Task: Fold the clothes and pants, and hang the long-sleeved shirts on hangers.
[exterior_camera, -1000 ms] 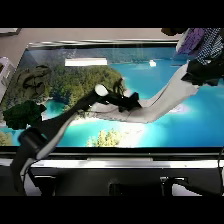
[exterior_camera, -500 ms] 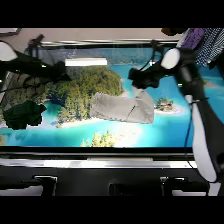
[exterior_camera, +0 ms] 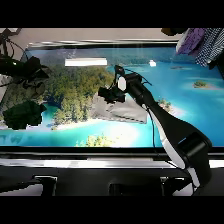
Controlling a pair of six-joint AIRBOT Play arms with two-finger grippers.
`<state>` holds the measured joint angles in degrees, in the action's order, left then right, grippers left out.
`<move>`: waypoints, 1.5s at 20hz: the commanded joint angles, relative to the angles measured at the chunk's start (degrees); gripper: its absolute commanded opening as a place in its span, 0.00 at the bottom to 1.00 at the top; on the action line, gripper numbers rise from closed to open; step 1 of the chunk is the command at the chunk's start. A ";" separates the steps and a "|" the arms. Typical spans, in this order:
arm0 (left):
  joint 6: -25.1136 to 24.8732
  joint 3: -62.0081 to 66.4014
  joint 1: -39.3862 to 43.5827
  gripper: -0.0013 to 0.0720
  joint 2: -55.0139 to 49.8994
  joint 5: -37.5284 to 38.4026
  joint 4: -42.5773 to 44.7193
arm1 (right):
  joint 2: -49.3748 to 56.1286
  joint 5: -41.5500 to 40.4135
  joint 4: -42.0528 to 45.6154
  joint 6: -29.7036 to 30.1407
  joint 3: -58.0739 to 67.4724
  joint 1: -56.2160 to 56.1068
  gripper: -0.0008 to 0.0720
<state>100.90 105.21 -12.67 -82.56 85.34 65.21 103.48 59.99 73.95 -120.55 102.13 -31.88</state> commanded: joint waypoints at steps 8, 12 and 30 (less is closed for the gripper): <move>-0.61 -0.04 -0.35 0.04 -0.46 0.17 0.24 | 0.70 -7.26 -9.29 1.14 0.07 -0.48 0.60; -0.61 -0.04 -0.35 0.04 -0.46 0.20 0.24 | -7.93 -4.22 -10.60 7.43 0.07 4.92 0.82; -6.47 -0.04 -0.35 0.04 -0.46 1.86 0.46 | -7.96 5.31 -32.44 44.39 -34.60 41.35 0.83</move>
<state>95.04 105.19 -12.97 -83.00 87.13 65.65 92.58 68.05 46.63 -80.86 70.46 9.47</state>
